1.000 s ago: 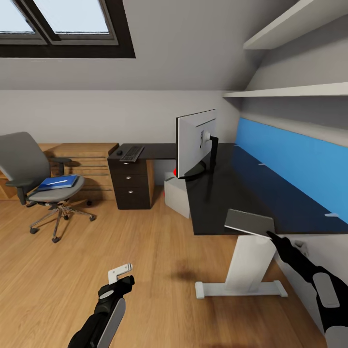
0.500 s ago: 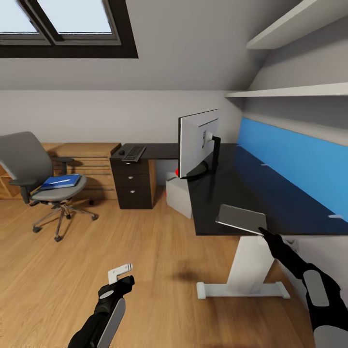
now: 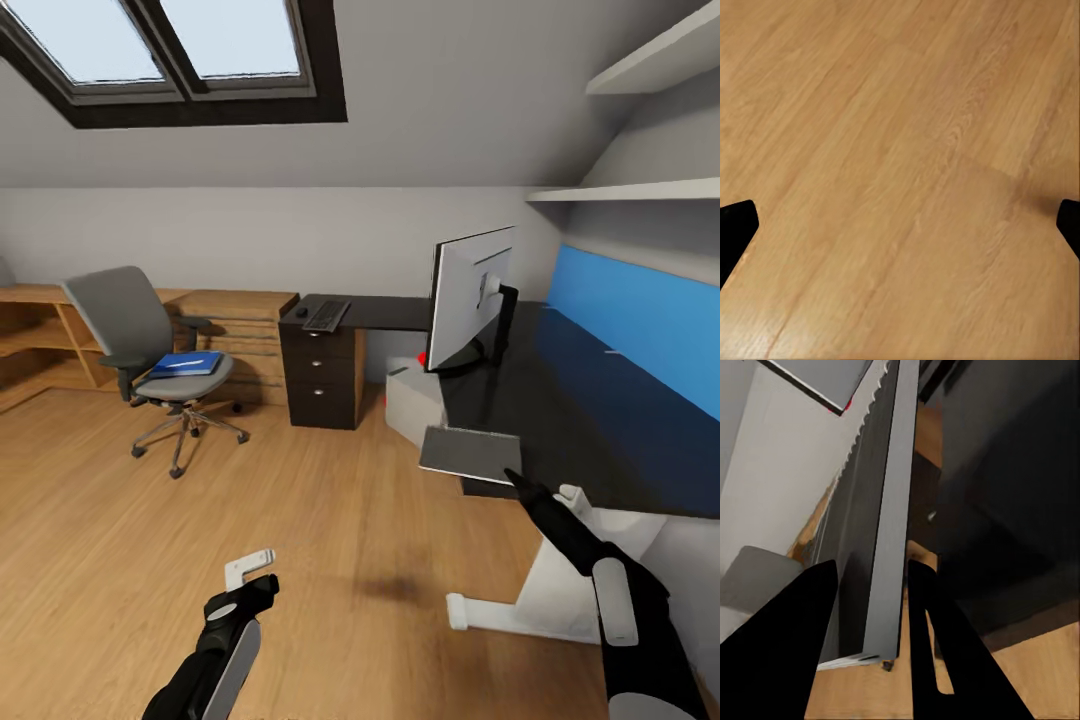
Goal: In the bedroom, organize the workspace by keeping the computer under the desk, ensuring the monitor is on the desk, placing the keyboard on the desk next to the monitor, placing the mouse on the desk next to the keyboard, moving the folder from the swivel chair onto the desk next to the mouse, stacking the notebook on top of the folder with the pen on top of the notebook, and positioning the swivel chair next to the desk.
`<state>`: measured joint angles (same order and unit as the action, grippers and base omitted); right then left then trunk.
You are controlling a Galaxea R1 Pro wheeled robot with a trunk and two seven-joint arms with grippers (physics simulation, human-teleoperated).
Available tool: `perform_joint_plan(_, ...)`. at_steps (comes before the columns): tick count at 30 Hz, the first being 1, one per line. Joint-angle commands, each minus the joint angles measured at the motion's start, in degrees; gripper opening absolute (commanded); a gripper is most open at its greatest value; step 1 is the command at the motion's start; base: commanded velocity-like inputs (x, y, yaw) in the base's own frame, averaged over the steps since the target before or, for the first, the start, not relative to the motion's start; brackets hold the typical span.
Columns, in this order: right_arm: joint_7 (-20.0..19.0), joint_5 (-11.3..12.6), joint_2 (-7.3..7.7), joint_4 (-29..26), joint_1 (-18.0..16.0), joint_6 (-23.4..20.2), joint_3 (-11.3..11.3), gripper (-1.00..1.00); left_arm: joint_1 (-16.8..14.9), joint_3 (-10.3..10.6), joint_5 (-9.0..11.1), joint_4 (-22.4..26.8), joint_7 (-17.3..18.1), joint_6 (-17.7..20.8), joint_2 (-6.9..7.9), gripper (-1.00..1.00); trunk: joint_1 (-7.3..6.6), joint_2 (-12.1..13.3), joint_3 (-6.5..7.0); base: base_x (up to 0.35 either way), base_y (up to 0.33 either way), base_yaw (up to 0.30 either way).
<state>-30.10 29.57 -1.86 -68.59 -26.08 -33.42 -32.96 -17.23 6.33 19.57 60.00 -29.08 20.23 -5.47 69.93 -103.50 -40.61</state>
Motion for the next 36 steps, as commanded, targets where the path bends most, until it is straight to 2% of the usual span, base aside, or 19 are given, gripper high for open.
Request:
perform_joint_plan(1, -0.12, -1.15, -0.82, -0.68, 0.08, -0.38, -0.2, -1.0, -0.05, 0.18, 0.48, 0.01, -0.45, 0.12, 0.03, 1.0, -0.01, -0.03, -0.05, 0.0, 0.278, 0.28)
perform_joint_plan(5, -0.13, -4.02, -2.24, -1.5, 0.27, -0.19, -0.19, -1.0, -0.07, 0.28, 0.47, -0.08, -0.45, 0.15, -0.01, 1.0, -0.01, -0.03, -0.05, 0.0, 0.288, 0.28)
perform_joint_plan(6, 0.01, -5.68, -3.02, -1.79, 0.36, -0.01, -0.15, -1.0, -0.04, 0.36, 0.47, -0.42, -0.42, 0.16, -0.08, 1.0, -0.01, -0.03, -0.05, 0.0, 0.298, 0.281)
perform_joint_plan(13, 0.36, -7.39, -3.89, -1.89, 0.39, 0.09, -0.05, -1.0, -0.05, 0.43, 0.47, -1.08, -0.37, 0.16, -0.14, 1.0, -0.01, -0.03, -0.05, 0.0, 0.3, 0.281)
perform_joint_plan(20, 0.77, -12.15, -4.82, -1.74, 0.39, 0.8, 0.2, -1.0, -0.06, 0.44, 0.47, -1.19, -0.36, 0.16, -0.18, 1.0, -0.01, -0.03, -0.05, 0.0, 0.3, 0.277)
perform_joint_plan(22, 0.89, -13.79, -4.92, -1.57, 0.4, 1.17, 1.21, -1.0, -0.06, 0.47, 0.47, -1.21, -0.36, 0.16, -0.22, 1.0, -0.01, -0.03, -0.05, 0.0, 0.289, 0.155)
perform_joint_plan(26, 1.55, -15.22, -4.97, -1.28, 0.39, 2.34, 3.59, -1.0, -0.05, 0.51, 0.47, -1.26, -0.41, 0.16, -0.23, 1.0, -0.01, -0.03, -0.05, 0.0, 0.197, 0.06)
perform_joint_plan(27, 3.44, -15.63, -4.9, -0.04, 0.37, 4.22, 5.07, -1.0, -0.04, 0.52, 0.47, -1.28, -0.44, 0.16, -0.24, 1.0, -0.01, -0.03, -0.05, 0.0, 0.031, 0.008)
perform_joint_plan(31, 3.98, -15.66, -4.85, 0.94, 0.37, 5.26, 5.44, -1.0, -0.05, 0.53, 0.47, -1.23, -0.41, 0.16, -0.24, 1.0, -0.01, -0.03, -0.05, 0.0, 0.017, 0.005)
perform_joint_plan(36, 4.33, -15.79, -4.82, 1.59, 0.39, 6.85, 5.57, -1.0, -0.07, 0.57, 0.47, -1.26, -0.42, 0.16, -0.24, 1.0, -1.1, 1.98, 0.84, 0.0, 0.005, 0.001)
